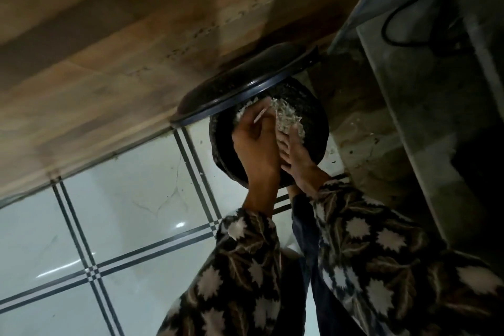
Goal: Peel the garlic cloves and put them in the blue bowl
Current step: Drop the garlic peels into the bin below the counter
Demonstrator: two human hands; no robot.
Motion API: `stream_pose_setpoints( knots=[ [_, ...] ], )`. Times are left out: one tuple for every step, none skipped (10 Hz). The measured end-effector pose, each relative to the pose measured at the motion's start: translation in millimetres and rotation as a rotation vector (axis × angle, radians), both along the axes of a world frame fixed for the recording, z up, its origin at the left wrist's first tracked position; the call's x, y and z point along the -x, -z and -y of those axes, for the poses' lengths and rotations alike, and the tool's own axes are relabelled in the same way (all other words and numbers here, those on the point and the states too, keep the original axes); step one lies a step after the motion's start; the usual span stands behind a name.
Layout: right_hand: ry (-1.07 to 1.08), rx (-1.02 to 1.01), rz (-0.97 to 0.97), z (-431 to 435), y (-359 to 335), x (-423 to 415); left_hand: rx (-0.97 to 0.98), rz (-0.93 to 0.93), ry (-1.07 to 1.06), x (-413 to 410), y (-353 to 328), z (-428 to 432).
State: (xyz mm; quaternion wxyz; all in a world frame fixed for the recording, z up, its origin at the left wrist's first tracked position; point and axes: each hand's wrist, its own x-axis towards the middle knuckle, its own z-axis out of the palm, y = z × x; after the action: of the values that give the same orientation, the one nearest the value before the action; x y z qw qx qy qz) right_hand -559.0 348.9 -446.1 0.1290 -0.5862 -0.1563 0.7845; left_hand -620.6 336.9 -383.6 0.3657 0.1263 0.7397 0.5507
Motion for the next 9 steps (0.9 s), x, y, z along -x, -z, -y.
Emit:
stream_pose_setpoints(
  knots=[
    [0.044,0.032,-0.135,-12,-24,2,-0.004,-0.229,0.331,-12,31,26],
    [0.106,-0.052,-0.128,-14,-38,-7,0.426,-0.327,0.716,-5,73,53],
    [0.119,-0.076,-0.121,-2,-52,-44,0.723,-0.199,0.722,14,74,56],
    [0.009,-0.163,0.076,23,-96,-79,0.604,-0.128,0.761,19,30,66],
    [-0.015,-0.198,0.1,54,-162,-100,0.514,-0.052,0.769,9,-31,82],
    [0.069,-0.248,0.138,88,-253,-119,0.417,-0.05,0.842,-15,-121,95],
    [0.162,-0.354,0.15,133,-340,-152,0.235,-0.157,0.857,-53,-222,104],
    [0.293,-0.483,0.11,175,-406,-204,0.029,-0.117,0.896,-103,-303,109],
    [0.547,-0.651,0.224,216,-461,-270,-0.087,-0.07,1.016,-173,-351,117]
  ],
)
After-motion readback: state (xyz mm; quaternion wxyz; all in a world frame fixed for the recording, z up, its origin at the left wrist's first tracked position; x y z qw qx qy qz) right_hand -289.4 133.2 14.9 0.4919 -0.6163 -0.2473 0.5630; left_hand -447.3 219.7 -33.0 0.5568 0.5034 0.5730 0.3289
